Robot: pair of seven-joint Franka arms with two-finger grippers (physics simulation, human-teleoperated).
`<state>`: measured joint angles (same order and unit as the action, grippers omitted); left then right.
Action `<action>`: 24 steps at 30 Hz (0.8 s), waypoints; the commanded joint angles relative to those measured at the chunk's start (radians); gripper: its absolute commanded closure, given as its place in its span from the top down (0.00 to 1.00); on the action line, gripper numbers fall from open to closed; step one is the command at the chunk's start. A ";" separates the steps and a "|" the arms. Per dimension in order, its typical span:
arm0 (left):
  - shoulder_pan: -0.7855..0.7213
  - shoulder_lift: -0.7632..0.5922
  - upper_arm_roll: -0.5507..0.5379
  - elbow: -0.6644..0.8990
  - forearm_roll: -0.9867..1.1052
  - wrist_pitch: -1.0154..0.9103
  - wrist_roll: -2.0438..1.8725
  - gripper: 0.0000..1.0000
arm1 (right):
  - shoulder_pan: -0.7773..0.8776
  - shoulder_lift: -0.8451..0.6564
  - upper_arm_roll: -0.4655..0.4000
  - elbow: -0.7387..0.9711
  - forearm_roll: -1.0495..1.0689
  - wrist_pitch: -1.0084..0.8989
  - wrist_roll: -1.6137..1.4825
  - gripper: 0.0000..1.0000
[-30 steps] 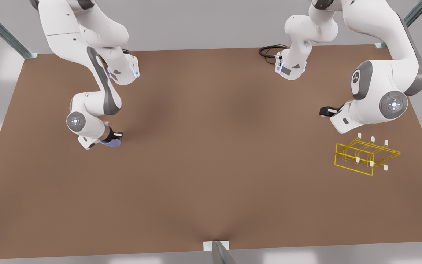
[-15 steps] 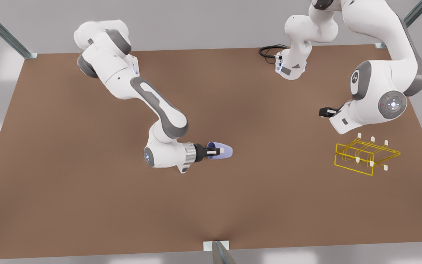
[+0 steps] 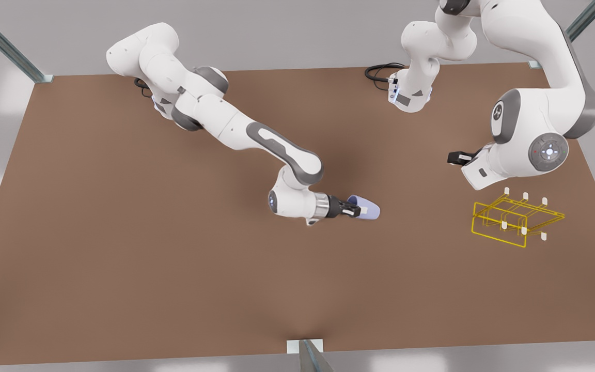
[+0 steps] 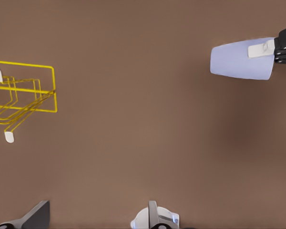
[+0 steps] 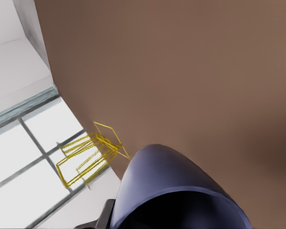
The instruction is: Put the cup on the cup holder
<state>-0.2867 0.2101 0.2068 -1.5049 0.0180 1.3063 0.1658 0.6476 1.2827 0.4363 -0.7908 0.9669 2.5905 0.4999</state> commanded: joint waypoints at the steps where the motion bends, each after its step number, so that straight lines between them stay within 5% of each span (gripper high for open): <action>1: 0.000 0.002 0.002 0.000 0.000 -0.004 -0.002 1.00 | 0.009 -0.002 -0.007 -0.008 -0.005 0.053 0.078 0.21; 7: 0.000 0.011 0.002 0.000 0.000 -0.001 -0.002 1.00 | 0.029 -0.010 -0.007 -0.077 -0.059 0.050 0.114 0.21; 8: 0.000 0.011 0.002 0.002 0.000 0.001 -0.002 1.00 | 0.032 -0.008 -0.007 -0.077 -0.079 0.051 0.146 0.34; 9: 0.000 0.012 0.002 0.000 0.000 0.002 -0.002 1.00 | 0.034 -0.008 -0.007 -0.077 -0.114 0.051 0.184 0.63; 10: 0.000 0.012 0.002 0.000 0.000 0.001 -0.002 1.00 | 0.035 -0.008 -0.007 -0.077 -0.137 0.051 0.192 0.79; 12: -0.002 0.015 0.000 0.000 0.000 -0.001 -0.002 1.00 | 0.034 -0.010 -0.007 -0.087 -0.139 0.051 0.197 0.94; 15: -0.002 0.017 0.000 0.000 0.000 -0.004 -0.002 1.00 | 0.003 -0.028 -0.008 -0.120 -0.212 0.051 0.186 1.00; 22: -0.042 0.046 -0.003 -0.018 -0.004 -0.001 -0.061 1.00 | -0.223 -0.344 -0.013 -0.599 -0.270 0.037 0.057 1.00; 24: -0.107 0.094 -0.010 -0.011 -0.032 0.054 -0.438 1.00 | -0.276 -0.462 -0.022 -0.686 -0.272 -0.036 0.063 1.00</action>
<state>-0.3762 0.2961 0.2002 -1.5166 0.0028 1.3206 0.1091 0.3919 0.8488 0.4039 -1.4533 0.7036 2.6126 0.5869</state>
